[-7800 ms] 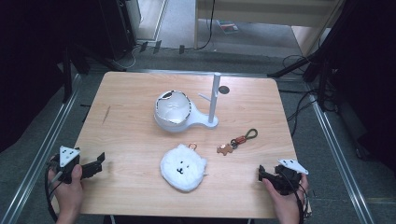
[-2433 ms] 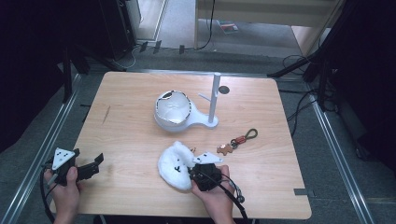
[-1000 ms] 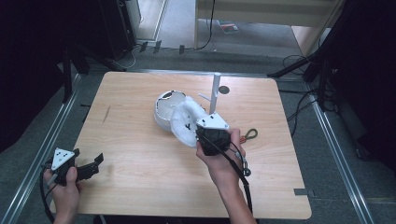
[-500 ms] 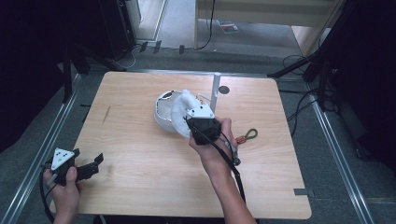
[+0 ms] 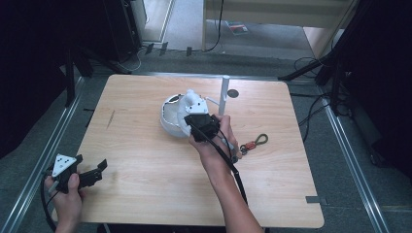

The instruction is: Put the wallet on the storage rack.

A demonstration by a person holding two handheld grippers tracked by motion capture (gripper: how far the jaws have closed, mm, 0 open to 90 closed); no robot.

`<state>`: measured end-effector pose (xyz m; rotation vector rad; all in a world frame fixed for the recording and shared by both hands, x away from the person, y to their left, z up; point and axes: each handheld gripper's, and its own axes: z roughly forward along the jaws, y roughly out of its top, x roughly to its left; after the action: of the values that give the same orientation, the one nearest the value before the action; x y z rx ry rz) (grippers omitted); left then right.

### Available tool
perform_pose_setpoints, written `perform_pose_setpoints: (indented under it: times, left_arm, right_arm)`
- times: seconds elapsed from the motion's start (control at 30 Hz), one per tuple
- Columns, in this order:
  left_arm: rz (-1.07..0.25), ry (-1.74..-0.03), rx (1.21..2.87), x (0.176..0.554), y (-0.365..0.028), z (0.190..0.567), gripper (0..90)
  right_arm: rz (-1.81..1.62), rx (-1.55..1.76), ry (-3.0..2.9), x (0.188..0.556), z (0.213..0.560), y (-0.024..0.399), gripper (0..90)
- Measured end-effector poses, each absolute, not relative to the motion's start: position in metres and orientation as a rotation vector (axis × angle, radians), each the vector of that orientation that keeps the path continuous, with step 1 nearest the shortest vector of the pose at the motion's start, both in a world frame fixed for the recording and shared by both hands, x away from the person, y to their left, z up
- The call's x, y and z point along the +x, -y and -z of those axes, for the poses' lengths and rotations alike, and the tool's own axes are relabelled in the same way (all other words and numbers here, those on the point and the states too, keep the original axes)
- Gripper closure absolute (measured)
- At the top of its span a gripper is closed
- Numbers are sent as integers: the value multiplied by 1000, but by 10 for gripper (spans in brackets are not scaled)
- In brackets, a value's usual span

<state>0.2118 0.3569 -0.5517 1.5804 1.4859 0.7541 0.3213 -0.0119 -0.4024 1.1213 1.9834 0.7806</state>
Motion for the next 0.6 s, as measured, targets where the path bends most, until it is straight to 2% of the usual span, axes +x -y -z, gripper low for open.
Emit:
perform_pose_setpoints:
  times: [0.6]
  left_arm:
    - [-752,-1486,1580,212,-357,552,70]
  right_arm:
    - [-725,1155,-1993,346,411,-1,749]
